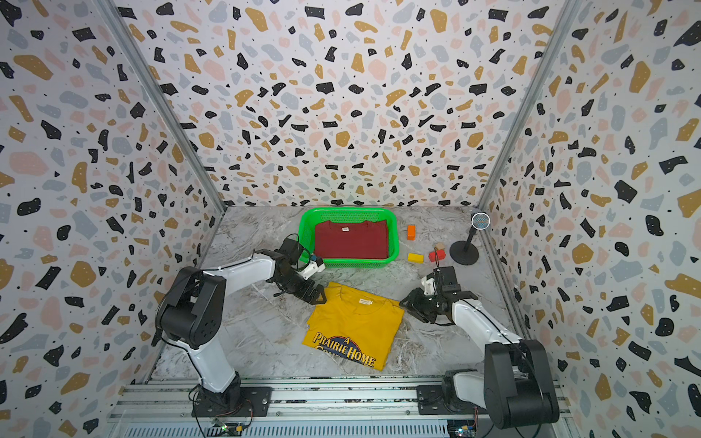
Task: Put the folded t-shirts into the basket
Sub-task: Pick up the T-shirt from the center of the board.
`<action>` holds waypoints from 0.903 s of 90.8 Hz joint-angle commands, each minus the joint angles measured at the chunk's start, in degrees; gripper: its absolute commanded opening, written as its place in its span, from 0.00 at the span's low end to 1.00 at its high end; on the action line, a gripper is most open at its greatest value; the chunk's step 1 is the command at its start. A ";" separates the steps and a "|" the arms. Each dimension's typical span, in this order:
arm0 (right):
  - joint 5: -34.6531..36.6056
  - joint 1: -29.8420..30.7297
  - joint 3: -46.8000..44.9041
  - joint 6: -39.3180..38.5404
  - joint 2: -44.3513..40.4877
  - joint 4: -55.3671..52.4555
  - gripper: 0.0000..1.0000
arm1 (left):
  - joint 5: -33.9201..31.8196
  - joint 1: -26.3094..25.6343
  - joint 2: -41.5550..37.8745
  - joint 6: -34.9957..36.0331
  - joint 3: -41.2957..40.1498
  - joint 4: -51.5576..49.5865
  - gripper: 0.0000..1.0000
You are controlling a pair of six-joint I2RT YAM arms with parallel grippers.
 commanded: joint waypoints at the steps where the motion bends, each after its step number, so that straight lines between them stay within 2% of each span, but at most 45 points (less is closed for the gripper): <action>1: -0.91 -0.13 2.87 -2.47 2.99 -2.66 0.37 | -0.48 0.14 0.06 1.45 0.32 -1.18 1.00; 8: -1.80 -0.04 3.55 -3.06 4.14 -3.16 0.36 | -0.91 0.16 -0.08 1.61 -0.08 -0.86 1.00; 18: -1.08 -0.04 4.02 -4.49 5.29 -3.65 0.40 | -1.29 0.16 -0.10 1.74 -0.45 -0.42 1.00; 37: -5.48 -0.04 5.15 -8.26 10.44 -0.12 0.50 | -0.73 0.11 0.30 1.94 -0.70 -0.39 1.00; 52: -6.58 -0.02 7.03 -12.14 15.46 1.17 0.53 | -0.35 0.09 0.31 2.36 -0.73 -0.63 1.00; 82: 4.52 -0.05 11.43 -20.69 13.28 -3.36 0.62 | 0.00 0.16 0.17 2.77 -0.84 -0.83 1.00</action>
